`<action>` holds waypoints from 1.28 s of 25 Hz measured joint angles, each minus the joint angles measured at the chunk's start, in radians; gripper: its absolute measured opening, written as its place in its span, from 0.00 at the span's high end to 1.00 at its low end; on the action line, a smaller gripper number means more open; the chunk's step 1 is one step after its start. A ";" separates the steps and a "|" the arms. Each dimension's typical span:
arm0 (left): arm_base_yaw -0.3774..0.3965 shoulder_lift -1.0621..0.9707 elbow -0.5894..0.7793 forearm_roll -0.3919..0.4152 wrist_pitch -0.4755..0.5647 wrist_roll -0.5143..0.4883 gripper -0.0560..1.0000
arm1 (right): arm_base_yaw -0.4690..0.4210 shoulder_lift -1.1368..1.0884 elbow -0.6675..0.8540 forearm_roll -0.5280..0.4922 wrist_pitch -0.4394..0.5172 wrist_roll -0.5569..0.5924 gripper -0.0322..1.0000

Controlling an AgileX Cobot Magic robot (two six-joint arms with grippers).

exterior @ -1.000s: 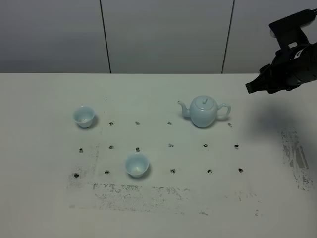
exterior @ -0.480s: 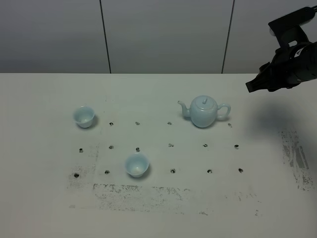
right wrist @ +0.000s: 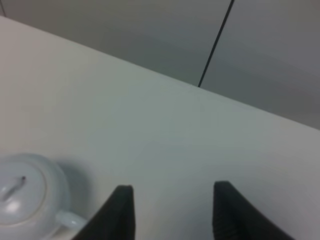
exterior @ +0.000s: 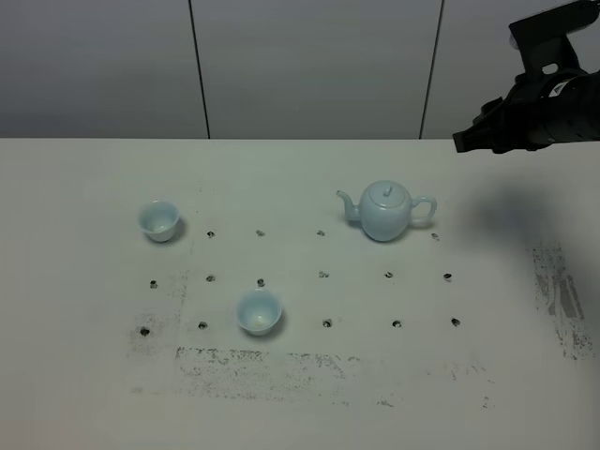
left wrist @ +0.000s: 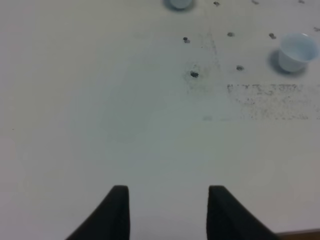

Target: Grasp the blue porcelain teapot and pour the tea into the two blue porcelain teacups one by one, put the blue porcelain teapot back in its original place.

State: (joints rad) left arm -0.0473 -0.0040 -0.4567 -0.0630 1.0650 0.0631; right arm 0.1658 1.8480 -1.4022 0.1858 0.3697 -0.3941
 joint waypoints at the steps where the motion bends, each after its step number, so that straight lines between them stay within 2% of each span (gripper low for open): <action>1: 0.000 0.000 0.000 0.000 0.000 0.000 0.54 | 0.003 0.025 -0.012 0.014 -0.006 -0.002 0.60; 9: 0.000 0.000 0.000 0.000 0.000 0.000 0.54 | 0.018 0.239 -0.164 0.042 -0.004 0.020 0.61; 13: 0.000 0.000 0.000 0.000 0.000 0.000 0.54 | 0.039 0.294 -0.237 0.037 0.041 0.043 0.61; 19: 0.000 0.000 0.000 0.000 0.000 0.000 0.54 | 0.050 0.330 -0.247 0.025 0.106 0.049 0.61; 23: 0.000 0.000 0.000 0.000 0.000 0.000 0.54 | 0.050 0.349 -0.247 0.012 0.176 0.049 0.61; 32: 0.000 0.000 0.000 0.000 0.000 0.000 0.54 | 0.050 0.341 -0.260 0.005 0.399 0.016 0.61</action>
State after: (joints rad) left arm -0.0473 -0.0040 -0.4567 -0.0630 1.0650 0.0631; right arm 0.2156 2.1886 -1.6621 0.1907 0.7683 -0.3784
